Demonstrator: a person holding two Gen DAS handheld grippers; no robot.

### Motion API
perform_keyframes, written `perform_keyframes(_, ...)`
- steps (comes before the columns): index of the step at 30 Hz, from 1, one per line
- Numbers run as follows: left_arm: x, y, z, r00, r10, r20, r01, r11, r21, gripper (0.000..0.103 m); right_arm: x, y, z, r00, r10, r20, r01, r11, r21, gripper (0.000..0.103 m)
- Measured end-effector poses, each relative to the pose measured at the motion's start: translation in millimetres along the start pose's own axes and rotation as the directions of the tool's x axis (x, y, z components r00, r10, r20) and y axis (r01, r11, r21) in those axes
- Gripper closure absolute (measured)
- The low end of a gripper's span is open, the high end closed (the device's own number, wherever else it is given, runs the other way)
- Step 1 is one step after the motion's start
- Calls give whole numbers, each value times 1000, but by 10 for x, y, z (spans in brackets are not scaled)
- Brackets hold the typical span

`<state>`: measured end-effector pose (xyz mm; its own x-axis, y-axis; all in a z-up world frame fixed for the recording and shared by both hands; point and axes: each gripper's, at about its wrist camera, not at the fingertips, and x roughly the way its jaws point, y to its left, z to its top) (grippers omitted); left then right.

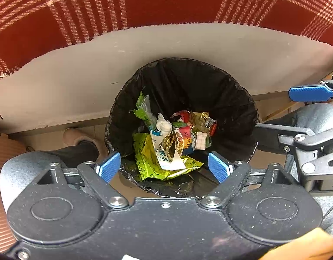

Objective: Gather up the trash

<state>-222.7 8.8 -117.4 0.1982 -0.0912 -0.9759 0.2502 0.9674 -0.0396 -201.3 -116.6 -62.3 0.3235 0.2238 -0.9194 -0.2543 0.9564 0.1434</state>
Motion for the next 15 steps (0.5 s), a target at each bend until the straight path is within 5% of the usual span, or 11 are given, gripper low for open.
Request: perform_keyframes(15,-4,-4,-2,1000,9,2,-9,1000,-2,7,-46,22,-17,1000,-7,14,7,1000,10,15)
